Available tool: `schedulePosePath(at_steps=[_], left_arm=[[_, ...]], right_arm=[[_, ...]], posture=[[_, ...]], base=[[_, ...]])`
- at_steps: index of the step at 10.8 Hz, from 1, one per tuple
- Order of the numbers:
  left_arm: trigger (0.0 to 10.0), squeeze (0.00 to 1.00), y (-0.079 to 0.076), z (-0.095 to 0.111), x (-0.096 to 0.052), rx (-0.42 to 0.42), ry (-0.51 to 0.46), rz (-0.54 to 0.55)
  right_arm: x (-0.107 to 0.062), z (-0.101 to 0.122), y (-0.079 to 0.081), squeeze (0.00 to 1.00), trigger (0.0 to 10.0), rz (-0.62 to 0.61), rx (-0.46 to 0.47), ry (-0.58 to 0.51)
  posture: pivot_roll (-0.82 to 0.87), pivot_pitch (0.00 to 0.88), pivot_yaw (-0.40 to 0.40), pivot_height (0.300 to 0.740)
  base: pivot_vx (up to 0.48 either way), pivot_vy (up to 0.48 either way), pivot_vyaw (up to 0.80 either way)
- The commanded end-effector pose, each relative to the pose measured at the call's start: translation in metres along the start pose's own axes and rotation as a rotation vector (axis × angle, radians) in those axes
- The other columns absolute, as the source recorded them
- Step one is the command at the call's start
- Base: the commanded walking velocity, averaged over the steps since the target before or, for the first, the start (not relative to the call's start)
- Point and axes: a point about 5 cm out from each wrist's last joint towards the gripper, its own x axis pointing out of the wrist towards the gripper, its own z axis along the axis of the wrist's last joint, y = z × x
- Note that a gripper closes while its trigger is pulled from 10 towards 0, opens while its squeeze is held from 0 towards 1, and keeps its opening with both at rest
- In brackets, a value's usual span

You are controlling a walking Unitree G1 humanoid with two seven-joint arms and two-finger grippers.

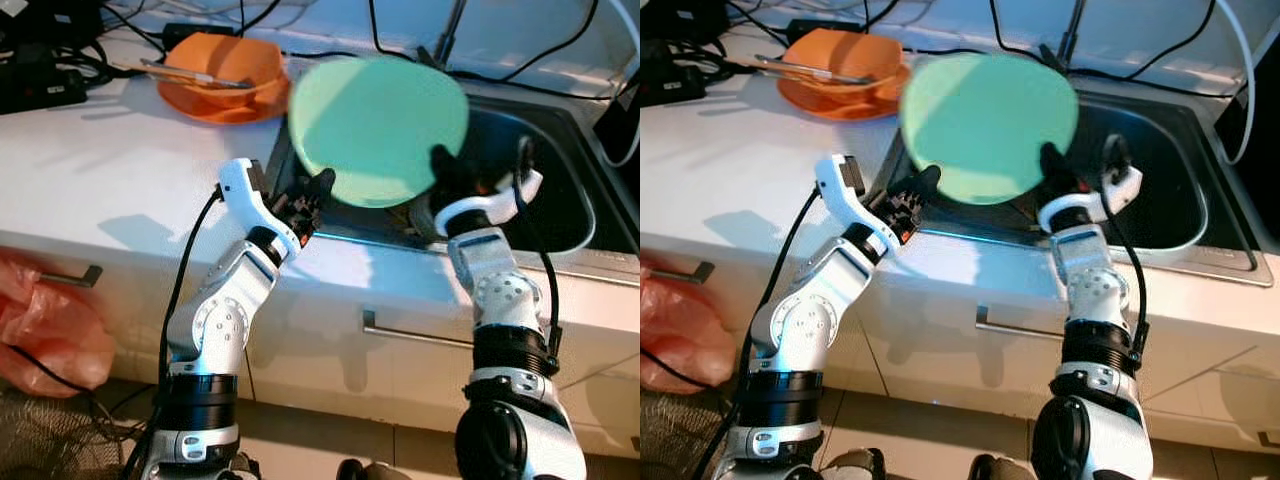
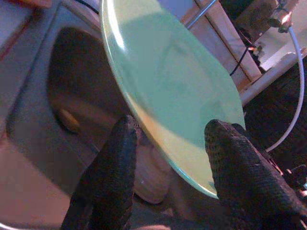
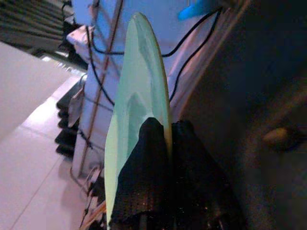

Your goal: Kitchen organization

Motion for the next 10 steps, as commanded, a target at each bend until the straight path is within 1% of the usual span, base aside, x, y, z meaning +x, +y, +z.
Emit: schedulePosePath(at_steps=[1,3,4,6,7,8,10], left_arm=[[10.0,0.00,-0.007,-0.002,0.002,0.010,0.015,-0.028],[10.0,0.00,-0.006,-0.003,0.001,0.033,0.027,-0.023],[10.0,0.00,-0.006,-0.003,0.001,0.048,0.031,-0.019],[10.0,0.00,-0.003,-0.001,-0.001,0.094,0.036,-0.001],[10.0,0.00,0.000,0.002,-0.002,0.175,0.045,0.025],[10.0,0.00,0.011,0.005,-0.004,0.368,0.083,0.097],[10.0,0.00,0.022,0.008,-0.007,0.502,0.096,0.159]], right_arm=[[0.004,0.013,0.007,0.00,0.0,0.019,-0.021,-0.057],[0.005,0.022,0.003,0.00,0.0,-0.024,-0.056,-0.111],[0.004,0.027,0.001,0.00,0.0,-0.046,-0.101,-0.143],[0.005,0.030,-0.002,0.00,0.0,-0.082,-0.175,-0.156],[0.005,0.027,-0.003,0.00,10.0,-0.090,-0.238,-0.144],[0.005,0.023,-0.005,0.00,10.0,-0.103,-0.307,-0.131],[0.005,0.020,-0.004,0.00,10.0,-0.096,-0.368,-0.118]], posture=[[0.12,0.110,-0.076,0.740],[0.12,0.109,-0.077,0.740],[0.13,0.109,-0.077,0.740],[0.13,0.108,-0.078,0.740],[0.13,0.106,-0.078,0.740],[0.13,0.103,-0.075,0.740],[0.13,0.101,-0.074,0.740]], base=[[0.000,0.000,0.00],[0.000,0.000,0.00],[0.000,0.000,0.00],[0.000,0.000,0.00],[0.000,0.000,0.00],[0.000,0.000,0.00],[0.000,0.000,0.00]])
